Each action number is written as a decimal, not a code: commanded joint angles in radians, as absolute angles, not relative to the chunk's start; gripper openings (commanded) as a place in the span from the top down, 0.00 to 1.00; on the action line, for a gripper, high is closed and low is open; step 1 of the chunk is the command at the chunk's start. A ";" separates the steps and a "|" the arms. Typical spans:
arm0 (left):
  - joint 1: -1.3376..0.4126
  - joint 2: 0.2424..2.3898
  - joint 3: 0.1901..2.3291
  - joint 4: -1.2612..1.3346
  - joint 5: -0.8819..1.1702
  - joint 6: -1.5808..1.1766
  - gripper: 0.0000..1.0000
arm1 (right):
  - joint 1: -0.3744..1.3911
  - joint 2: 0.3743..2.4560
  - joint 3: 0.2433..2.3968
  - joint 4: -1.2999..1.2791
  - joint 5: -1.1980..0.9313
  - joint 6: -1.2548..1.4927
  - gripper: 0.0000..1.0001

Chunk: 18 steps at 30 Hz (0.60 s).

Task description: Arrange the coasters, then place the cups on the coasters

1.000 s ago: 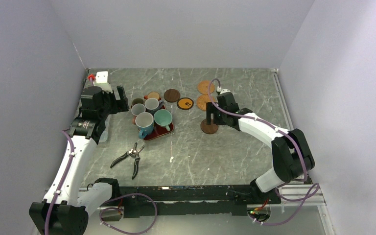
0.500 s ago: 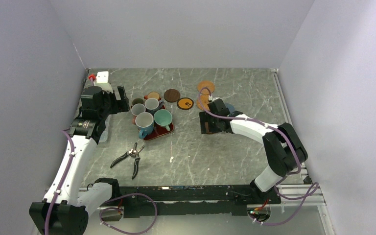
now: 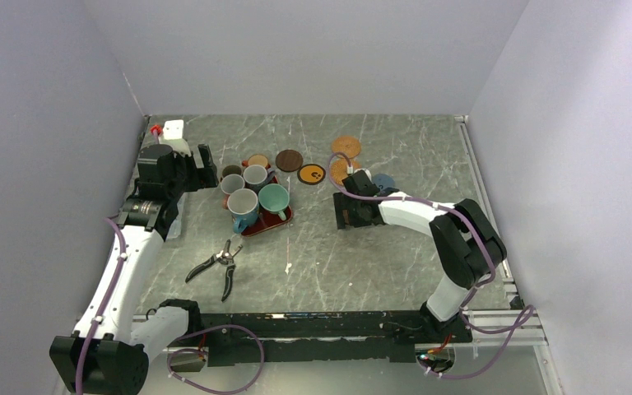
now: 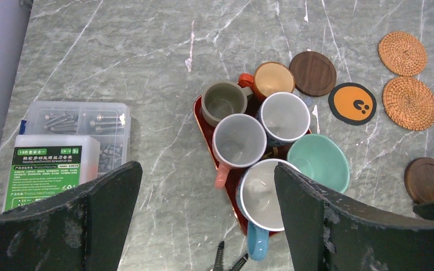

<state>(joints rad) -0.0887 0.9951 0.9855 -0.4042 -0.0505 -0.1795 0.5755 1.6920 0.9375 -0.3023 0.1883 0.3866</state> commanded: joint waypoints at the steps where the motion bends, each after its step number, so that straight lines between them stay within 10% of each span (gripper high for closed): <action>1: -0.092 0.999 0.989 -0.368 -0.044 -0.185 0.06 | 0.590 1.737 0.979 -0.310 0.244 0.412 0.13; 18: -0.092 1.000 0.989 -0.370 -0.041 -0.187 0.06 | 0.592 1.851 1.092 -0.346 0.321 0.435 0.22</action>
<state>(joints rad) -0.0887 0.9997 0.9855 -0.4046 -0.0505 -0.1795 0.5900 1.8088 1.0695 -0.3027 0.2626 0.4213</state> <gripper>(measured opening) 0.935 0.786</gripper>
